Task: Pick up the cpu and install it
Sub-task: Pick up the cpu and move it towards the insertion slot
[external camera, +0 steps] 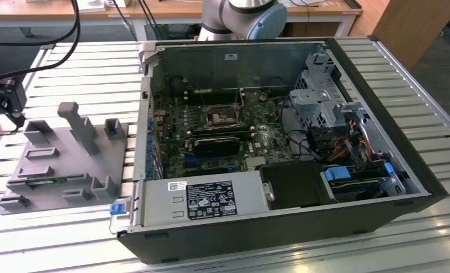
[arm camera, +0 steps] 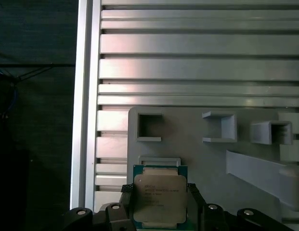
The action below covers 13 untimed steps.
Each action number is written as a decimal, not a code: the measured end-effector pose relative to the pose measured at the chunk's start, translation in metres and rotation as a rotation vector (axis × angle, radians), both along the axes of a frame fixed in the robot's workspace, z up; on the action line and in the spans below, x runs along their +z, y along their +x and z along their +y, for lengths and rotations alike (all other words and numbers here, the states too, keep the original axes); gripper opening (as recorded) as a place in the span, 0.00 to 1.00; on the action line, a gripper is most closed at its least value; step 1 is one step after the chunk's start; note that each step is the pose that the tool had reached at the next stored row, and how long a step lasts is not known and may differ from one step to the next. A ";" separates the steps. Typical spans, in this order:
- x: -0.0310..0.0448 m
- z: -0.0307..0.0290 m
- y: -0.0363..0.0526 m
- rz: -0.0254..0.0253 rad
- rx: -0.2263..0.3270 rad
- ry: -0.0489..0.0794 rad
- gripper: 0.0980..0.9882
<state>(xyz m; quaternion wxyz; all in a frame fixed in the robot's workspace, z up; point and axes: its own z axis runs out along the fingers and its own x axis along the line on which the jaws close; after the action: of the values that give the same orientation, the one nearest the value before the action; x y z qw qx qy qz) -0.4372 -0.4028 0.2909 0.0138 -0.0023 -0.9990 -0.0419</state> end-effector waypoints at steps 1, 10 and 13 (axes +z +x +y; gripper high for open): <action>0.0005 0.0001 0.0000 0.0000 0.000 0.000 0.48; 0.0055 0.0011 0.0000 -0.0001 0.000 0.000 0.48; 0.0069 0.0015 0.0000 -0.0001 0.000 0.000 0.48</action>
<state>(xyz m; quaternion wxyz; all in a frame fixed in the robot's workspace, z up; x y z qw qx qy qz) -0.4373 -0.4013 0.2979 0.0138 -0.0023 -0.9990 -0.0420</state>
